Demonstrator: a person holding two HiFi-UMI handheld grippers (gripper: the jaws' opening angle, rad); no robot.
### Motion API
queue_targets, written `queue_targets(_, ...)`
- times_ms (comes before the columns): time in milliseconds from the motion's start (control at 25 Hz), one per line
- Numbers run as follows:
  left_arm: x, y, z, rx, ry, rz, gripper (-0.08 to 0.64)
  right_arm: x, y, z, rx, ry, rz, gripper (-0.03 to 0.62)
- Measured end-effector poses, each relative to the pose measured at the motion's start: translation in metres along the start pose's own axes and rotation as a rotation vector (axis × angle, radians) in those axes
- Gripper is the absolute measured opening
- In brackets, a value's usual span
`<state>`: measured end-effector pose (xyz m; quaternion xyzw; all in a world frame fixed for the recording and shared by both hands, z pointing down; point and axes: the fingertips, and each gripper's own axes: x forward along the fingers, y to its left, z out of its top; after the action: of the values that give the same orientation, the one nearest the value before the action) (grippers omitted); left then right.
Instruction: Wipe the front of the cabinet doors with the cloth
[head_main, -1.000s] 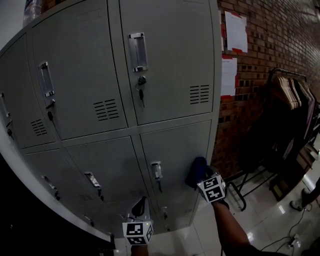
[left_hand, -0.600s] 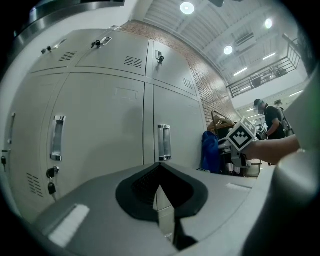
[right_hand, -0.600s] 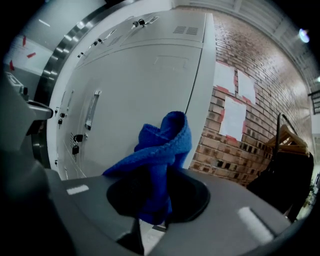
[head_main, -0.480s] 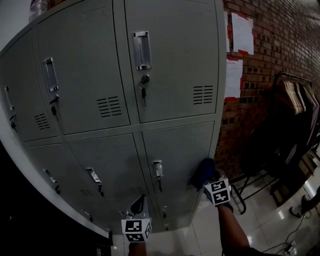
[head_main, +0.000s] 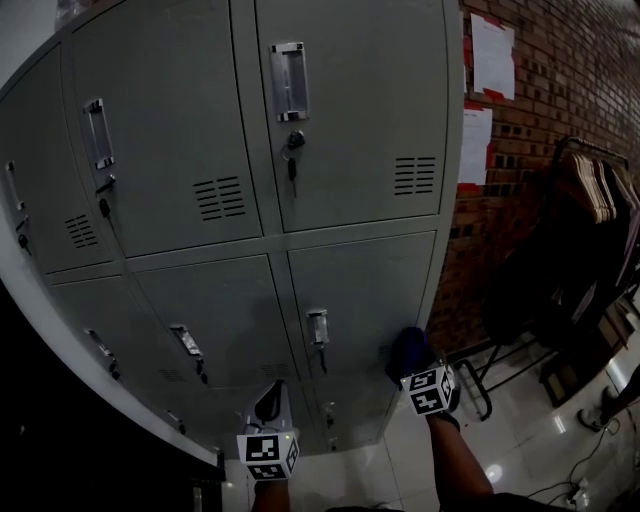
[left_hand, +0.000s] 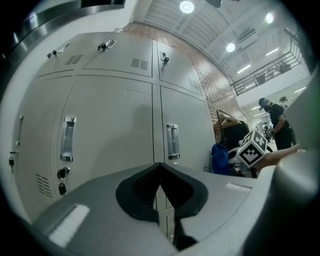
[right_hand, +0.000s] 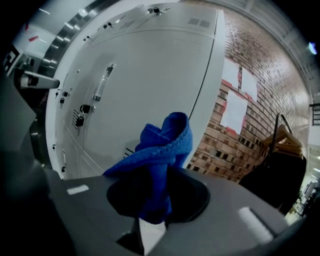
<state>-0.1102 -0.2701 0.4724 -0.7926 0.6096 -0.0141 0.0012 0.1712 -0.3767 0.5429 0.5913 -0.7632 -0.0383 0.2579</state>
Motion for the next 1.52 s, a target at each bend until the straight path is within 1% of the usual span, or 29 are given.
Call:
queue_targets(200,-0.002,0.011,-0.002,-0.010,-0.004,0.018,0.017,0.016,0.003,-0.022,0.059,0.068,-0.011,0.078)
queue_targets(360,-0.008,0.023,-0.009,-0.015,0.017,0.040,0.017,0.026,0.015,-0.020,0.068,0.068,0.021,0.080)
queue_targets(520,-0.008,0.028,-0.011,-0.012,0.012,0.045,0.017,0.027,0.015,-0.018,0.082,0.063,-0.002,0.080)
queue_targets(600,-0.008,0.028,-0.011,-0.015,0.001,0.049,0.017,0.027,0.014,-0.018,0.076,0.063,-0.007,0.080)
queue_targets(760,-0.007,0.025,-0.011,-0.021,0.005,0.034,0.017,0.027,0.022,-0.017,0.058,0.066,0.003,0.080)
queue_targets(920,-0.008,0.025,-0.012,-0.017,0.006,0.022,0.017,0.028,0.038,-0.008,0.058,0.052,0.018,0.080)
queue_targets(1120,-0.013,0.035,-0.015,-0.016,0.011,0.033,0.017,0.029,0.062,0.002,0.047,0.041,0.048,0.080)
queue_targets(1320,-0.019,0.046,-0.018,-0.019,0.020,0.041,0.017,0.030,0.085,0.014,-0.005,0.032,0.066,0.080)
queue_targets(1520,-0.023,0.050,-0.022,-0.023,0.022,0.034,0.017,0.029,0.104,0.023,-0.027,0.023,0.098,0.080)
